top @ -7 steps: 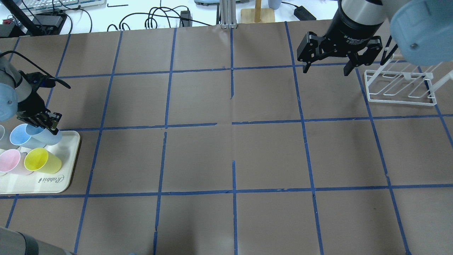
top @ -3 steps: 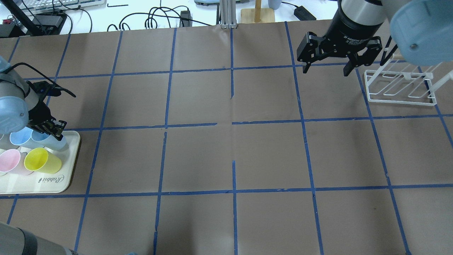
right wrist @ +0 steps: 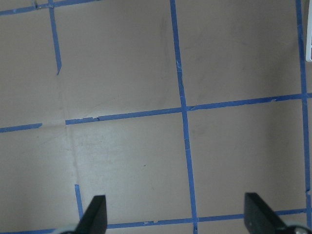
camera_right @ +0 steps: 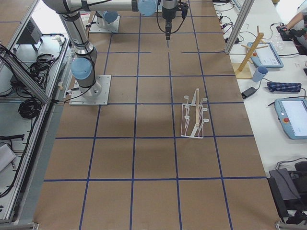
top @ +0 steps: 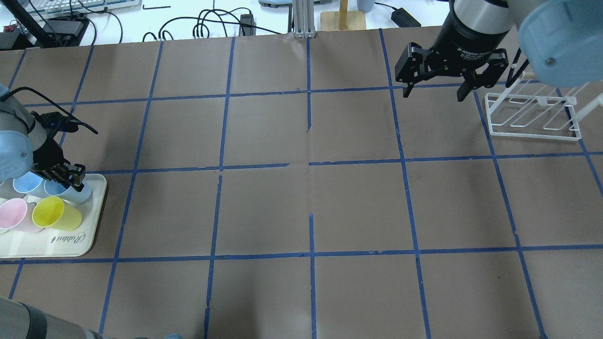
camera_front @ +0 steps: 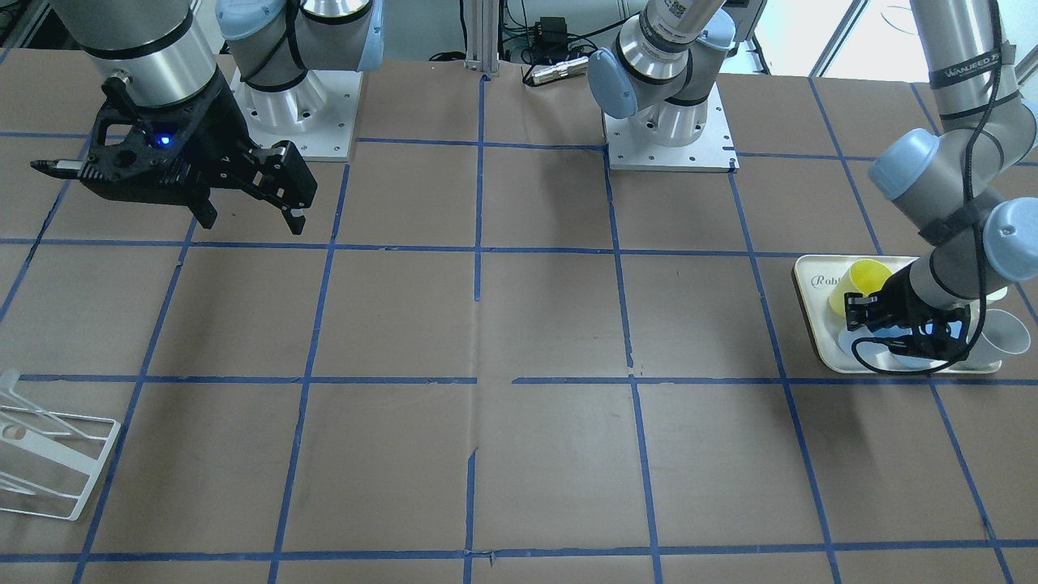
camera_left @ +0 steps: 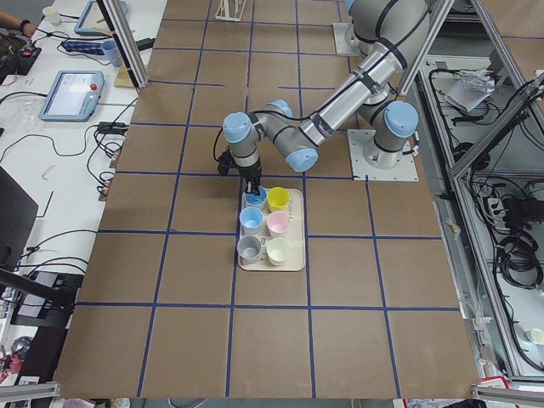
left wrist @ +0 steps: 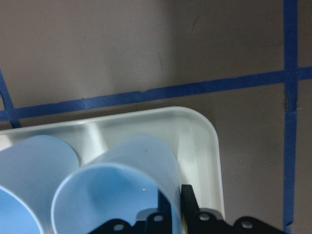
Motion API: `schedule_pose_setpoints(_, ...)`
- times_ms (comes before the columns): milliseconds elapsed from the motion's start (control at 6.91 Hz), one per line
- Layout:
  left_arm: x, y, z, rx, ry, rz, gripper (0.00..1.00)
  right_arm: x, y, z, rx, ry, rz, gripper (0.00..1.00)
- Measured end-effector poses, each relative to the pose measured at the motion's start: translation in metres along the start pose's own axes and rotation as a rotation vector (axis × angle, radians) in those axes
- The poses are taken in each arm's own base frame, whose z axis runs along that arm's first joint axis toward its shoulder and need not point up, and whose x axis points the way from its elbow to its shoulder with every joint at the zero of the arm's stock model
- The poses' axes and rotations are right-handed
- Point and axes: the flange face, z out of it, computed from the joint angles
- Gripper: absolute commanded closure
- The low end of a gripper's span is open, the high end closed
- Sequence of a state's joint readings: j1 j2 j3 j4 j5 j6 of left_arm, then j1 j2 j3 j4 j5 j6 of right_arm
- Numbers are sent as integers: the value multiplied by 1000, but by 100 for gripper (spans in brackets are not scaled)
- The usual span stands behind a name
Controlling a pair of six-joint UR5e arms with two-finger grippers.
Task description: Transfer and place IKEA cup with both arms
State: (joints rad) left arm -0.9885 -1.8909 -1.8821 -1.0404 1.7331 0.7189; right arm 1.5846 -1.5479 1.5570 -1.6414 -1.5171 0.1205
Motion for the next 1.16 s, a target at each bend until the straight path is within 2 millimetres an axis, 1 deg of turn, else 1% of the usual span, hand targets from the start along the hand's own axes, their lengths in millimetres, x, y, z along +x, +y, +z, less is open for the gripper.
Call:
schedule_pose_setpoints(145, 0, 3, -9, -4, 3, 2, 0, 0, 0, 0, 0, 0, 0, 0)
schedule_pose_setpoints(289, 0, 6, -25, 1, -1, 0, 0, 0, 0, 0, 0, 0, 1, 0)
schedule_pose_setpoints(434, -1, 8, -50, 12, -5, -17, 0, 0, 0, 0, 0, 0, 1, 0)
schedule_pose_setpoints(579, 6, 9, -79, 21, 12, -54, 0, 0, 0, 0, 0, 0, 1, 0)
schedule_pose_setpoints(724, 23, 7, -112, 39, 45, -108, 0, 0, 0, 0, 0, 0, 1, 0)
schedule_pose_setpoints(868, 50, 5, -145, 54, 69, -153, 0, 0, 0, 0, 0, 0, 1, 0)
schedule_pose_setpoints(1013, 83, 4, -179, 63, 73, -177, 0, 0, 0, 0, 0, 0, 1, 0)
schedule_pose_setpoints(1158, 121, 5, -215, 78, 64, -201, 0, 0, 0, 0, 0, 0, 1, 0)
